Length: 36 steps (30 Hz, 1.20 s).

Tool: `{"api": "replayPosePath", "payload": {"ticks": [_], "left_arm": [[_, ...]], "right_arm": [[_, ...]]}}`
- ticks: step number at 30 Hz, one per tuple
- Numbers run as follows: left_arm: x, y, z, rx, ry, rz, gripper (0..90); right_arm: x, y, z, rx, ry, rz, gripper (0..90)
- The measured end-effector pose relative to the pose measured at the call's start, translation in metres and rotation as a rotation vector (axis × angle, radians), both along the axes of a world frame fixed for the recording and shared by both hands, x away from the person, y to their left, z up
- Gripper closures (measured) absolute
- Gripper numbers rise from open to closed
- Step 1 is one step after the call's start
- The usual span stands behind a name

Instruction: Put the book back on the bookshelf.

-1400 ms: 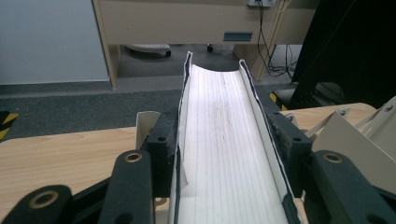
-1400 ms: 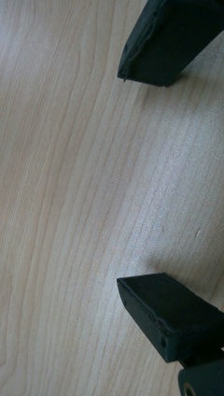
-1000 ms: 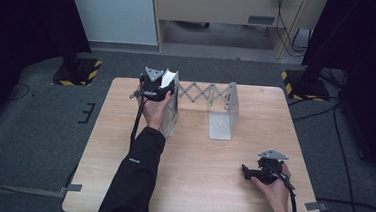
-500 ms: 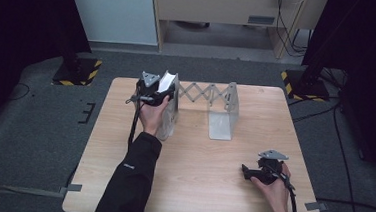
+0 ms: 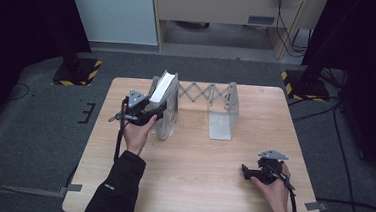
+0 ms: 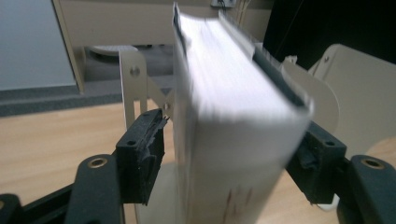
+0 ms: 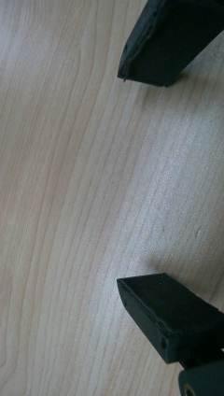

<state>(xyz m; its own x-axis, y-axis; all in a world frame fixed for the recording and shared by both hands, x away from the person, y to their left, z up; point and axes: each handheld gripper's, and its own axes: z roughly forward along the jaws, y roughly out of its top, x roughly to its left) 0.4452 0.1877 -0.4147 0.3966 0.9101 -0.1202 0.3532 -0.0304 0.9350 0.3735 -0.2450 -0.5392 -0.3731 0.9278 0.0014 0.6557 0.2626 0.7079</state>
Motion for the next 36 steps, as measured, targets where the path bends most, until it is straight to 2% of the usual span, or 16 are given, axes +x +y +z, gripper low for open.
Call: {"api": "replayPosePath", "payload": {"ticks": [1,3,4,5,7,9,11,14,19,22,23,27,32,35,36], "left_arm": [[-0.005,0.001,-0.008,-0.001,0.011,-0.01,34.8],[-0.007,0.002,-0.012,0.001,0.019,-0.016,37.5],[-0.009,0.002,-0.02,0.006,0.04,-0.023,40.5],[-0.009,0.002,-0.02,0.006,0.04,-0.023,42.8],[-0.009,0.002,-0.029,0.002,0.051,-0.024,45.1],[-0.009,0.001,-0.034,-0.017,0.05,-0.015,45.8],[-0.008,-0.001,-0.034,-0.022,0.051,-0.012,45.9],[-0.008,-0.004,-0.033,0.004,0.043,-0.002,47.1],[-0.006,-0.013,-0.035,0.02,0.012,0.026,47.4],[-0.006,-0.014,-0.036,0.023,0.008,0.023,46.5],[-0.007,-0.013,-0.038,0.023,0.0,0.008,46.0],[-0.012,-0.009,-0.046,0.039,0.03,-0.034,43.9],[-0.015,-0.007,-0.052,0.058,0.052,-0.05,46.9],[-0.017,-0.009,-0.052,0.02,0.062,-0.061,48.1],[-0.018,-0.011,-0.052,0.019,0.066,-0.065,47.9]], "right_arm": [[0.0,0.0,0.0,0.0,0.0,0.0,2.8],[0.0,0.0,0.0,0.0,0.0,0.0,2.7],[0.0,0.0,0.0,0.0,0.0,-0.001,2.7],[0.0,0.0,0.0,0.0,0.0,-0.001,2.8],[0.0,0.0,0.0,0.0,0.0,-0.001,2.7],[0.0,0.0,0.0,0.0,0.0,-0.001,2.8],[0.0,0.0,0.0,0.0,0.0,-0.002,2.7],[0.0,0.0,0.0,0.0,0.0,-0.001,2.8],[0.0,0.0,0.0,-0.001,-0.001,-0.003,2.8],[0.0,0.0,0.0,-0.001,-0.001,-0.003,2.8],[0.0,0.0,0.0,-0.001,-0.001,-0.003,2.8],[0.0,0.0,0.0,-0.001,-0.001,-0.003,2.8],[0.0,0.0,0.0,-0.001,-0.001,-0.004,2.8],[0.0,0.0,0.0,-0.002,-0.002,-0.004,2.8],[0.0,0.0,0.0,-0.002,-0.002,-0.004,2.8]]}}
